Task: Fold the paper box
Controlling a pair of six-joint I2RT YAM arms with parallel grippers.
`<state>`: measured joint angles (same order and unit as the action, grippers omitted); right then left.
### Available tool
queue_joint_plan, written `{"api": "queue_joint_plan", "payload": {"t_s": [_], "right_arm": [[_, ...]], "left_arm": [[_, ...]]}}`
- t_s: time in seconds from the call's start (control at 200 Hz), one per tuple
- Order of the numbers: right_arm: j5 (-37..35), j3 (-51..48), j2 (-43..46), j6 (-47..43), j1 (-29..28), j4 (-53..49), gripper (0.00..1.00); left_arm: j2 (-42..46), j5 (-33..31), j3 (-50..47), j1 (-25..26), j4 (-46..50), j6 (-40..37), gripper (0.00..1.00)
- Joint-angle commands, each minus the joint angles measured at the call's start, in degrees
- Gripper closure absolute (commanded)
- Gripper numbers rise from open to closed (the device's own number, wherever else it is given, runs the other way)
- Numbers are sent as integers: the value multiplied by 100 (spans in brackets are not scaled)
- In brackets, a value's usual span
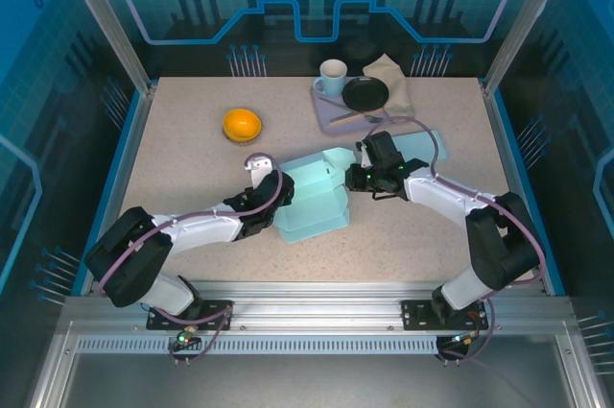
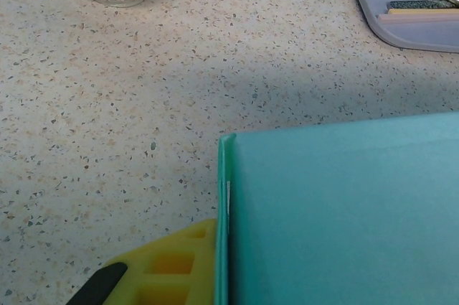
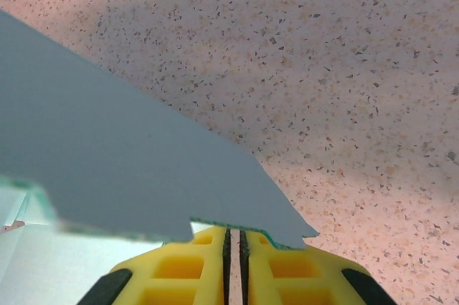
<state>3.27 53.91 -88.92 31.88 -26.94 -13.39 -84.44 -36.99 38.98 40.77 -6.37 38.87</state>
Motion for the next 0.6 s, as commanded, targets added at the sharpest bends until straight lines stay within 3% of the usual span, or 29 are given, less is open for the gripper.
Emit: {"api": "queue_joint_plan", "payload": {"t_s": [0.0, 0.18, 0.595], "right_arm": [[377, 103, -23, -81, 55, 338, 86], [1377, 96, -1, 118, -35, 876, 86], [1132, 81, -634, 339, -583, 773, 88]], "left_arm": [[-16, 292, -62, 38, -400, -38, 86], [-114, 337, -22, 36, -423, 4, 86], [-63, 353, -40, 40, -479, 156, 86]]}}
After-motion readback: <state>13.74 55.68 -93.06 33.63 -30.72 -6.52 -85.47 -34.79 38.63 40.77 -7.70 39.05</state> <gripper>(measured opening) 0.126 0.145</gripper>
